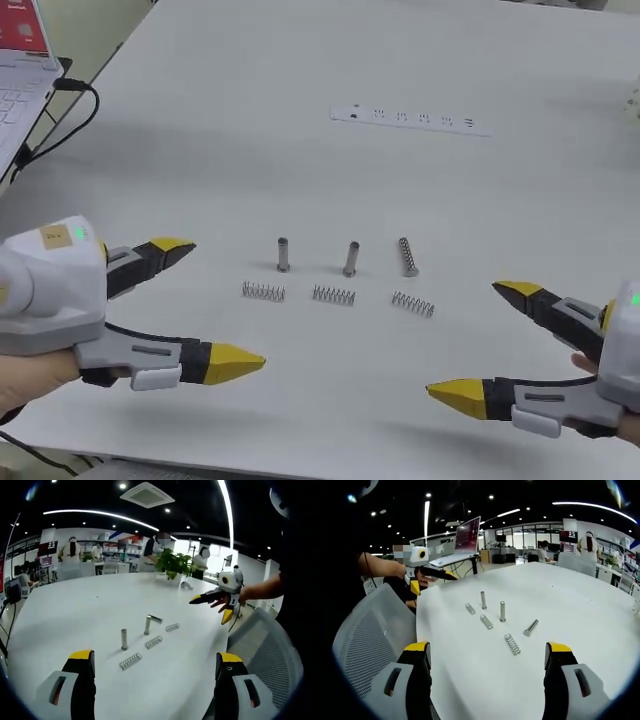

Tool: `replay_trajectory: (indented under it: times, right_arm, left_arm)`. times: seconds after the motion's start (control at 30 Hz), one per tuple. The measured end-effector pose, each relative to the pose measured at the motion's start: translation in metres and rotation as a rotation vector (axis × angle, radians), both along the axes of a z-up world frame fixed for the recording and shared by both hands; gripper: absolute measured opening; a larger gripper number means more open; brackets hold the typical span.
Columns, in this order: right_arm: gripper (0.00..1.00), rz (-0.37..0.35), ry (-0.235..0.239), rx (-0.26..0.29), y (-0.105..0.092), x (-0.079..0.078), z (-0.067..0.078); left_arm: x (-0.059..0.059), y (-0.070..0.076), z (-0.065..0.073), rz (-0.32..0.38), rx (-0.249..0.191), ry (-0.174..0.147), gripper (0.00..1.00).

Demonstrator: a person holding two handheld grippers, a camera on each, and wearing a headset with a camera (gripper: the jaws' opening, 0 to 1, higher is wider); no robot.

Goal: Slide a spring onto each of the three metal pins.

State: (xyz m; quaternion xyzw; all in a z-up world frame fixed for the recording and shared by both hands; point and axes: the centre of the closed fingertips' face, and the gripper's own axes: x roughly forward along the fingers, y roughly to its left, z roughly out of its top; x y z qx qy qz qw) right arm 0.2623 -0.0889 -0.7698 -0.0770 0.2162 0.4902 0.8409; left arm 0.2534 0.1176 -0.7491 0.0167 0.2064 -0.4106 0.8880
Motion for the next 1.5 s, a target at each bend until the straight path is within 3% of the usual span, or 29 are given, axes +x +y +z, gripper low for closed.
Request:
replay_trajectory:
  times: [0.53,1.13,1.5]
  right_arm:
    - [0.92,-0.009,0.002,0.007,0.006,0.016,0.015]
    - [0.82,0.002,-0.009,-0.013,0.015,0.063,0.027]
    - [0.74,-0.026,0.027,-0.024,0.014,0.088,0.023]
  left_arm:
    - [0.004,0.000,0.000,-0.002,-0.015,0.000,0.98]
    - [0.005,-0.001,-0.003,-0.005,-0.018,0.006,0.98]
    - [0.007,-0.001,-0.002,-0.006,-0.017,0.007,0.98]
